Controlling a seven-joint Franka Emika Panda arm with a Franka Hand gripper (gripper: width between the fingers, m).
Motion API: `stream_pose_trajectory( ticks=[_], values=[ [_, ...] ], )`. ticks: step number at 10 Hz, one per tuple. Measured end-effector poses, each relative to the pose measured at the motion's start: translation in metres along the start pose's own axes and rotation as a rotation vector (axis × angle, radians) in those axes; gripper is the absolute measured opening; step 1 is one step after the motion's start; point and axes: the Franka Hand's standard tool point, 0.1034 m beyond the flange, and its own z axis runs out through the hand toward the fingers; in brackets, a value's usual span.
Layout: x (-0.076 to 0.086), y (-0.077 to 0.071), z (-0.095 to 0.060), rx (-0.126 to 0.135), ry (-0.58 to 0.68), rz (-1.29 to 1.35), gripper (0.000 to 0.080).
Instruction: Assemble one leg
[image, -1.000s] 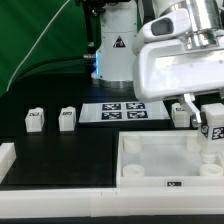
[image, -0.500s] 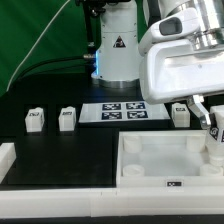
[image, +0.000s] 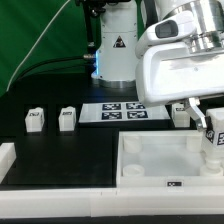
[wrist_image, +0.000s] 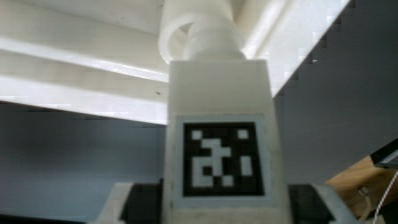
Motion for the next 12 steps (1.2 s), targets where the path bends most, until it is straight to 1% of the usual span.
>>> stream_pose_trajectory(
  ticks=[3, 9, 11, 12],
  values=[
    [0.0003, 0.0051, 0.0021, -0.004, 0.003, -0.01, 0.0292],
    [0.0, 0.0047, 0.0023, -0.004, 0.002, -0.01, 0.0293],
    [-0.0095, 0.0014, 0.0089, 0.001, -0.009, -0.008, 0.0294],
    [-0.0093, 0.0012, 0.0093, 0.0, -0.006, -0.009, 0.0294]
  ],
)
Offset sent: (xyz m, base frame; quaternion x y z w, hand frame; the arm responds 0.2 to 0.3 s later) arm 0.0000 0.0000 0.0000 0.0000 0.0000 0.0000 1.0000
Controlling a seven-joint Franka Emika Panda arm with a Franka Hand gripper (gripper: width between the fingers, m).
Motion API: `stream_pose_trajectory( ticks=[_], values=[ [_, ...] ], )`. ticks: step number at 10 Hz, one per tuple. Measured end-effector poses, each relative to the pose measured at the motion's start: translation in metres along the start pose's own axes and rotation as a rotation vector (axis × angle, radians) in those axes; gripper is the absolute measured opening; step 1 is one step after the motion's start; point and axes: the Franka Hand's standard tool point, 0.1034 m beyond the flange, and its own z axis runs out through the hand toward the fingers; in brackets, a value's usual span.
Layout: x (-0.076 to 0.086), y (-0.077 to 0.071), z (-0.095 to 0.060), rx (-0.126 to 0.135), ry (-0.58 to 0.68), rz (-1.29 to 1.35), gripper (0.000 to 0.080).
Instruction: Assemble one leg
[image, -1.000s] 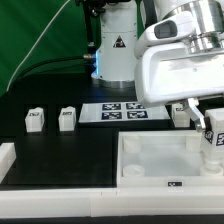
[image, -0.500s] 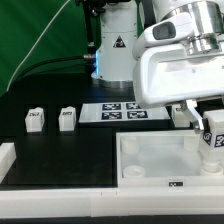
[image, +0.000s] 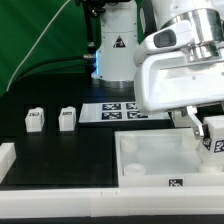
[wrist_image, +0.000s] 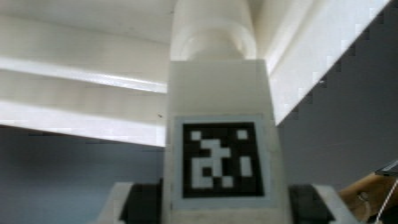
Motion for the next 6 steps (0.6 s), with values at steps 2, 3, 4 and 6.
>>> stream_pose_trajectory(
  ticks=[2, 3, 4, 6],
  values=[
    [0.0001, 0.0003, 0.0001, 0.0, -0.001, 0.0, 0.0294],
    [0.0001, 0.0004, 0.0002, 0.0, 0.0, 0.0, 0.0294],
    [0.0003, 0.0004, 0.0004, -0.001, 0.004, -0.001, 0.0294],
    [0.0004, 0.0008, 0.0004, -0.001, 0.005, -0.001, 0.0294]
  ],
)
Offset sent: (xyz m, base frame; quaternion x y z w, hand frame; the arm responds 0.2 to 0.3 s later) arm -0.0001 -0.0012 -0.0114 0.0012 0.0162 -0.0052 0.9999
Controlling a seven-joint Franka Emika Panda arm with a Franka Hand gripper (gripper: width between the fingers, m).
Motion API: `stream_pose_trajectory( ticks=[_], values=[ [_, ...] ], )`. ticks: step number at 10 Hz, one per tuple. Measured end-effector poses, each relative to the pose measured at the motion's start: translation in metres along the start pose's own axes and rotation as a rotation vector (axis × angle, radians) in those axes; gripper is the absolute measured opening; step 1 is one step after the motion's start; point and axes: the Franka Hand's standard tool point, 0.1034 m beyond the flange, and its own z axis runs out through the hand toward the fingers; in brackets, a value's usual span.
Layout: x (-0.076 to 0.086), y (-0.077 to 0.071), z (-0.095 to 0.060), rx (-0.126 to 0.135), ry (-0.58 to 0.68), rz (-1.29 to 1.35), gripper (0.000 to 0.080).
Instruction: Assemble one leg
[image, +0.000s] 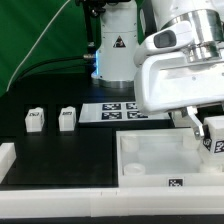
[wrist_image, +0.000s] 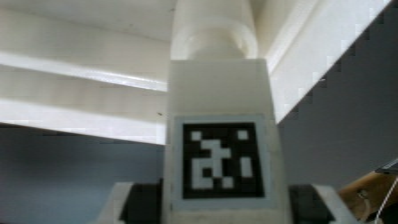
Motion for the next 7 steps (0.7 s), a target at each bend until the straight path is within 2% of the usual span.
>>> stream_pose_trajectory(
  ticks=[1, 2, 3, 4, 5, 7],
  values=[
    [-0.0017, 0.0001, 0.0004, 0.002, -0.01, 0.001, 0.0294],
    [-0.0043, 0.0012, 0.0012, 0.003, -0.02, 0.002, 0.0456],
    [-0.0047, 0.0025, 0.0011, 0.002, -0.021, 0.004, 0.0579],
    [-0.0049, 0.0037, 0.0011, 0.0, -0.021, 0.006, 0.0579],
    [-0.005, 0.004, 0.0011, 0.0, -0.021, 0.006, 0.0635],
    [-0.0039, 0.0049, -0.0001, 0.0, -0.025, 0.006, 0.0645]
  ],
)
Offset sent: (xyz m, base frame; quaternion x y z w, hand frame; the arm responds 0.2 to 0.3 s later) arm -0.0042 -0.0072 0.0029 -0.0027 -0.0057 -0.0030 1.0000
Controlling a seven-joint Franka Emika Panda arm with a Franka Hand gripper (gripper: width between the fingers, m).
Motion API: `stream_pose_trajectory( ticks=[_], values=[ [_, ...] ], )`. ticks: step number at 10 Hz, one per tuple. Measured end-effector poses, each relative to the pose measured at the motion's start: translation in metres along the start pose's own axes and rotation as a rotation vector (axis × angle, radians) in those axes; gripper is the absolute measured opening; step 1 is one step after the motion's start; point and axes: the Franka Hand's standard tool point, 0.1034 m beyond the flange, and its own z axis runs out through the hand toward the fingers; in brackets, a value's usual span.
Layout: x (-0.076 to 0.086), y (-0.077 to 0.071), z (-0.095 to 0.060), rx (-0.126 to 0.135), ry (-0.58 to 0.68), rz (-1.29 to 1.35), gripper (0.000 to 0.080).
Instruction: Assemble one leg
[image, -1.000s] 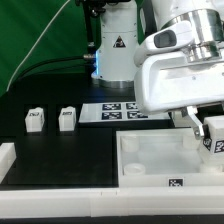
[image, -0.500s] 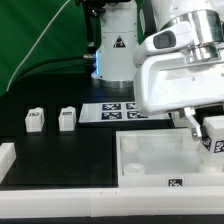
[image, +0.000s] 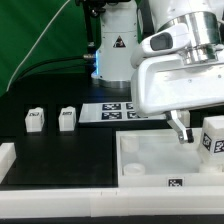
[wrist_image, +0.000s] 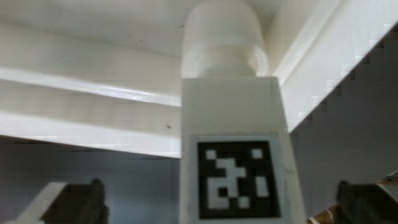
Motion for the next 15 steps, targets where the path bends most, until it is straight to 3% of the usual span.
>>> stream_pose_trajectory(
  ticks=[6, 8, 11, 12, 13, 15],
  values=[
    [0.004, 0.005, -0.007, 0.007, -0.045, -0.003, 0.0649],
    [0.001, 0.0, -0.005, 0.027, -0.105, -0.003, 0.0649],
    [-0.004, -0.017, -0.007, 0.107, -0.381, 0.012, 0.0649],
    [-0.002, -0.015, -0.008, 0.125, -0.473, 0.006, 0.0649],
    [0.003, -0.009, -0.005, 0.132, -0.508, 0.011, 0.0649],
    [0.006, -0.001, -0.003, 0.121, -0.487, 0.018, 0.0649]
  ],
)
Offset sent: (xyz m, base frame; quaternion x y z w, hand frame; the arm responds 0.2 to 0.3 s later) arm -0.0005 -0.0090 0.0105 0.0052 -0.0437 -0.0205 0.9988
